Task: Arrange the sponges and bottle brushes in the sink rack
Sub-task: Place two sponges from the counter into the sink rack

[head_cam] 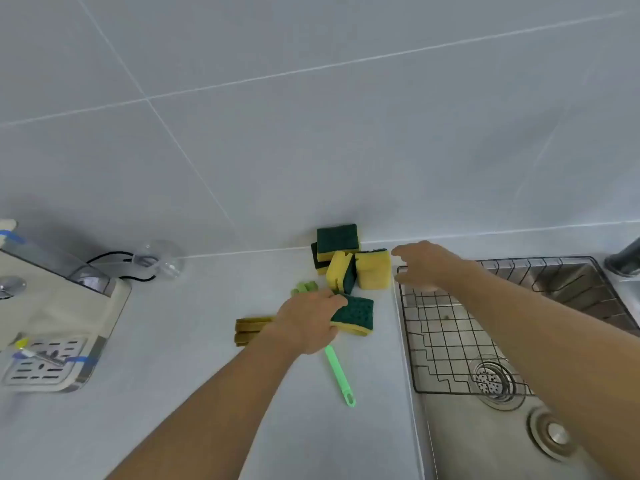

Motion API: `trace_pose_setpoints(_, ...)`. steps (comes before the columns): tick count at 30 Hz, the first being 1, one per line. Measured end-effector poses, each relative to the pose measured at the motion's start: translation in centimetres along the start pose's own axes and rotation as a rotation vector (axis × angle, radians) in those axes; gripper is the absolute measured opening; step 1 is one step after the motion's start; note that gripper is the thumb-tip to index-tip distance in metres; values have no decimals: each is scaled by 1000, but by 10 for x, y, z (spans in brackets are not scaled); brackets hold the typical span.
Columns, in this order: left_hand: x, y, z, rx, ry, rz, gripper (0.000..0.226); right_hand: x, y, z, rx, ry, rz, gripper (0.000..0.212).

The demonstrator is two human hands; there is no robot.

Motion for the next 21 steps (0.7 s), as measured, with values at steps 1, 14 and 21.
trace_pose_setpoints(1, 5, 0, 3, 24, -1, 8, 46, 4, 1, 0, 55, 14, 22, 66)
trace_pose_setpoints(14, 40, -18, -13, 75, 38, 72, 57, 52, -12, 9, 293, 195, 34, 62)
trace_pose_setpoints(21, 47, -18, -14, 22, 49, 50, 53, 54, -11, 15, 397, 231, 17, 47)
Point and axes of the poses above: each hand's wrist, its own x-axis towards the middle knuckle, its own y-axis out of the back of the hand, z = x × y, the point moved 1 cm from there along x, towards the middle knuckle, and after that the axes turned 13 degrees about -z, right-handed, at the moved point
